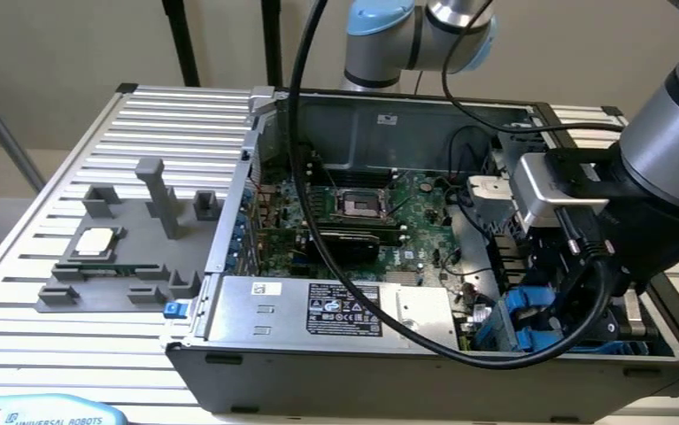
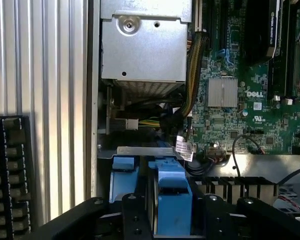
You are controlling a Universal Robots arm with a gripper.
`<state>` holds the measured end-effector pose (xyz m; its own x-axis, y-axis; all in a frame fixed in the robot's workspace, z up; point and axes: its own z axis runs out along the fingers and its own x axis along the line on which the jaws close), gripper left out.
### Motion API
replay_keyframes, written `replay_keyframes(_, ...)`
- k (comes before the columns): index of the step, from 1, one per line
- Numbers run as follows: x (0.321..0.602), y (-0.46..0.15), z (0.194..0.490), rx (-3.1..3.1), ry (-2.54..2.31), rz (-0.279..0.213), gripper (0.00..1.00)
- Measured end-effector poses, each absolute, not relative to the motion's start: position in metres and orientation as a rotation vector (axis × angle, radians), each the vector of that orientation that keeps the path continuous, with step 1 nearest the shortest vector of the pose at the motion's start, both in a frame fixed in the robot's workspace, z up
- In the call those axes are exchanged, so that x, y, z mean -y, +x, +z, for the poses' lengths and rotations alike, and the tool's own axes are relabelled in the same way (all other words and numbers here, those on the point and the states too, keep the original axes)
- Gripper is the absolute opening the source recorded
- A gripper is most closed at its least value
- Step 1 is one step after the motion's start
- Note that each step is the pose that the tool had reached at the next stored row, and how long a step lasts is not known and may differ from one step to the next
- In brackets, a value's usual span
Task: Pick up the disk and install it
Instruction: 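Insert the disk into the insertion slot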
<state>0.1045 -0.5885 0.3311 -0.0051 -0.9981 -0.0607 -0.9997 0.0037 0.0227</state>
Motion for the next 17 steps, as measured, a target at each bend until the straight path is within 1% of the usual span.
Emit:
replay_keyframes(1, 0.588, 0.105, 0.331, -2.206, -2.197, 0.092, 0.40)
replay_keyframes(2, 0.588, 0.105, 0.331, -2.206, -2.197, 0.092, 0.47)
replay_keyframes(7, 0.588, 0.106, 0.335, -2.206, -2.197, 0.092, 0.47)
replay_keyframes(17, 0.587, 0.110, 0.357, -2.206, -2.197, 0.092, 0.47)
